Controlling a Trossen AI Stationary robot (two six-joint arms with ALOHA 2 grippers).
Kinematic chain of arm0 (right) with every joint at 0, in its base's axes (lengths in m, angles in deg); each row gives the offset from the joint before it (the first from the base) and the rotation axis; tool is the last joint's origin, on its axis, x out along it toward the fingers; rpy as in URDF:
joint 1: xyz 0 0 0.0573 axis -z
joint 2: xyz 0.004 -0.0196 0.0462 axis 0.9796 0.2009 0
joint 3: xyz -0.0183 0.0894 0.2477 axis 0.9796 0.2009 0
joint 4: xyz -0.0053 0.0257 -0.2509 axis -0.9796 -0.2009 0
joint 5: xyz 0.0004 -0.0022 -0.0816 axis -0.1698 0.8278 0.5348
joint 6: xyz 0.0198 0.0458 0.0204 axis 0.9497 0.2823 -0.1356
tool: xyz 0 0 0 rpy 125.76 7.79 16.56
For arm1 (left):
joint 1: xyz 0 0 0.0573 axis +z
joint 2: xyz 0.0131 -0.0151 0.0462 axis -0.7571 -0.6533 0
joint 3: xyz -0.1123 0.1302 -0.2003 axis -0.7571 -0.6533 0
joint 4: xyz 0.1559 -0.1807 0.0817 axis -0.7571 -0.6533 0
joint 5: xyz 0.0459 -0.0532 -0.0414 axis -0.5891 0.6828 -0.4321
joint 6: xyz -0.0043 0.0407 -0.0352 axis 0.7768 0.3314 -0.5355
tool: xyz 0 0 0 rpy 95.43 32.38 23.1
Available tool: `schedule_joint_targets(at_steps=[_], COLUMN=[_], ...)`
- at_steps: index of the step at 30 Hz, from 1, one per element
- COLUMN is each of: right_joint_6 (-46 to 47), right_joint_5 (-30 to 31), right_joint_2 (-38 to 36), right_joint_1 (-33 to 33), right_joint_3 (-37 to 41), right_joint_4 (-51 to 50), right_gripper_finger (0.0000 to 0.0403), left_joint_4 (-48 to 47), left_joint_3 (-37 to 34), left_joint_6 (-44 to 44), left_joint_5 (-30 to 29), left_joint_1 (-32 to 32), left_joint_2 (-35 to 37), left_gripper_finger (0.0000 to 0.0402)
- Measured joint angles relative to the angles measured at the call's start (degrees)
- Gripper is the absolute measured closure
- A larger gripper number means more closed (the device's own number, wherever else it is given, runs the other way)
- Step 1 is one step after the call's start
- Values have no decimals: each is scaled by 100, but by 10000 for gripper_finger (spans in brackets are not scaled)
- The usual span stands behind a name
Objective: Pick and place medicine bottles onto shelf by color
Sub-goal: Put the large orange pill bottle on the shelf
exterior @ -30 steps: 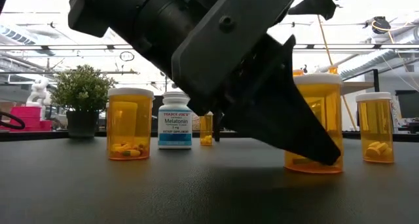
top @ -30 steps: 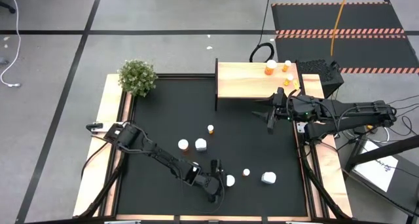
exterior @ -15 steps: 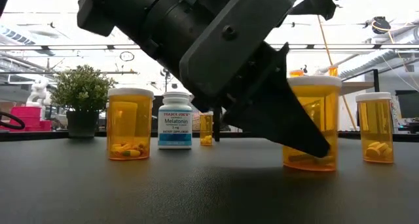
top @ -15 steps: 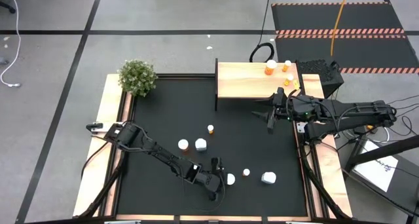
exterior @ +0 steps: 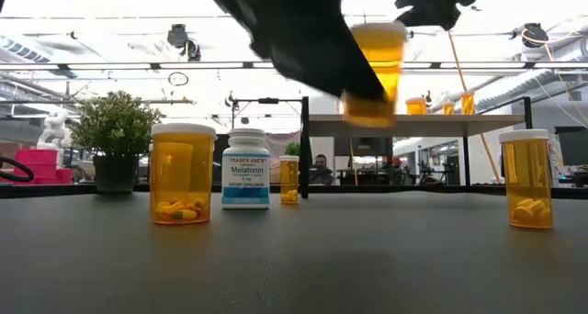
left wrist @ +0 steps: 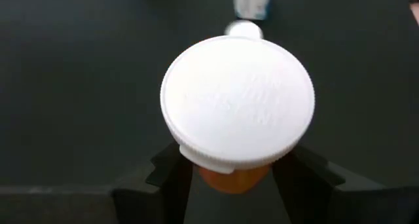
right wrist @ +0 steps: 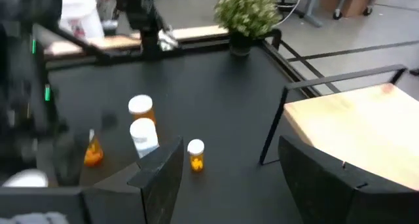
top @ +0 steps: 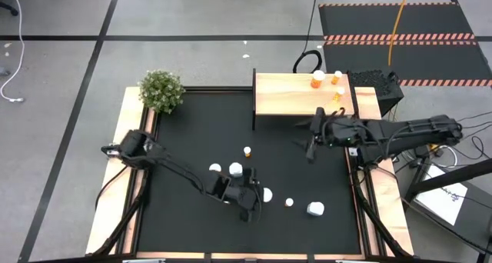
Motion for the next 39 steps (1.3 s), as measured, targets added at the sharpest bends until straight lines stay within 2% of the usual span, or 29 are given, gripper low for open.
schedule_joint_targets(at_steps=[6,12,17,29,39], right_joint_6=[-400,-513,-493,-597,-838], right_joint_5=[-19,-470,-442,-445,-448], right_joint_2=[349,663,1054,2320,2962], right_joint_1=[-22,-41,-142,-730,-770], right_joint_3=[0,-2,-377,-1546,-1854], right_joint_4=[441,1047,1115,885,934], right_gripper_finger=[158,158,157,106,94], left_joint_4=[-533,-1025,-1260,-1832,-1779], left_joint_3=[0,0,0,0,0], left_joint_6=[164,420,537,384,380], left_joint_5=[-12,-79,-80,-78,-76], left_joint_1=[148,364,666,1122,1100], left_joint_2=[788,1448,1809,1825,1829], left_gripper_finger=[211,211,211,211,211])
